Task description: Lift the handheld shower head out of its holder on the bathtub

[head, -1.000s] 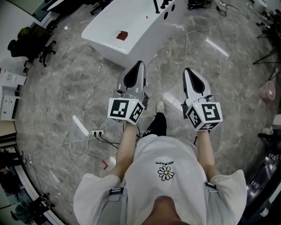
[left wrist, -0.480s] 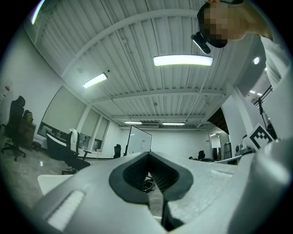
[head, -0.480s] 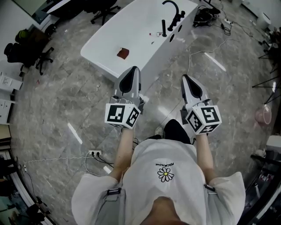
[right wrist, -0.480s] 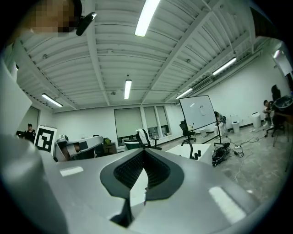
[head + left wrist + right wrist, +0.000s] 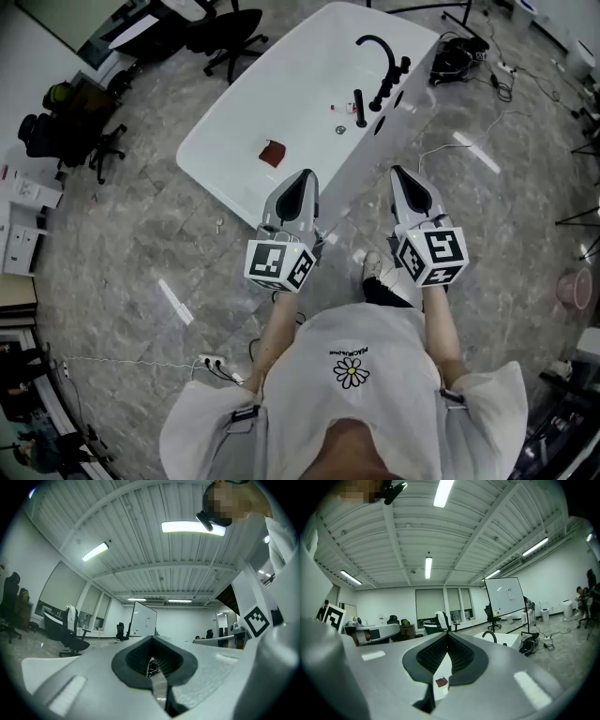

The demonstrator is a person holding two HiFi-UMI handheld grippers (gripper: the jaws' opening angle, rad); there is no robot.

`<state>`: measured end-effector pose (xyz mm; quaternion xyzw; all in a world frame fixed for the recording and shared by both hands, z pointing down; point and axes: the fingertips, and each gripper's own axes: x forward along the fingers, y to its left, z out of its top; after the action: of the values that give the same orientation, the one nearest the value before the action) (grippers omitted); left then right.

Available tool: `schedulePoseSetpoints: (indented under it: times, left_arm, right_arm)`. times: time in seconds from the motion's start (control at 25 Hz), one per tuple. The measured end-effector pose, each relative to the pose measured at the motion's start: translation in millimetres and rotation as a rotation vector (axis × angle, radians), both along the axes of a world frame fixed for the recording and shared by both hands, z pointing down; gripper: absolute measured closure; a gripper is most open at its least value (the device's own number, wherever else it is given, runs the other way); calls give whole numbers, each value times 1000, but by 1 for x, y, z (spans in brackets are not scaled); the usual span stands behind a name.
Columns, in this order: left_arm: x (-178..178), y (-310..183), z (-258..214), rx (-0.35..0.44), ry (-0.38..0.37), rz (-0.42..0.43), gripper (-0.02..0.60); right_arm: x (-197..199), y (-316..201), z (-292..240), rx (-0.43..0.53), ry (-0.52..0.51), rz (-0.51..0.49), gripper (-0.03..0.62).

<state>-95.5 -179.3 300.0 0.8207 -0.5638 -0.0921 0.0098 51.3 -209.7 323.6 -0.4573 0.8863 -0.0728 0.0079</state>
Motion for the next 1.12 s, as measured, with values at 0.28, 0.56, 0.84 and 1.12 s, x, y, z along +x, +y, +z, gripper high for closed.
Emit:
schedulePoseSetpoints:
  times: [0.28,0.56,0.84,1.12]
  left_arm:
    - [1,-122,-5,11,7,-50,581]
    - [-11,-199,19,-61,11,-67,581]
    - [-31,-275,57,-125,3,-49,581]
    - [-50,-319,119,-265,1,-58,580]
  right_arm:
    - [0,-129,-7,23,48,-77,569]
    - [-27,-215,30,-68,114,-147,491]
    - [-56,-295,111,-210,253,-187,450]
    - [-73,-356,242,-404,393,-218,402]
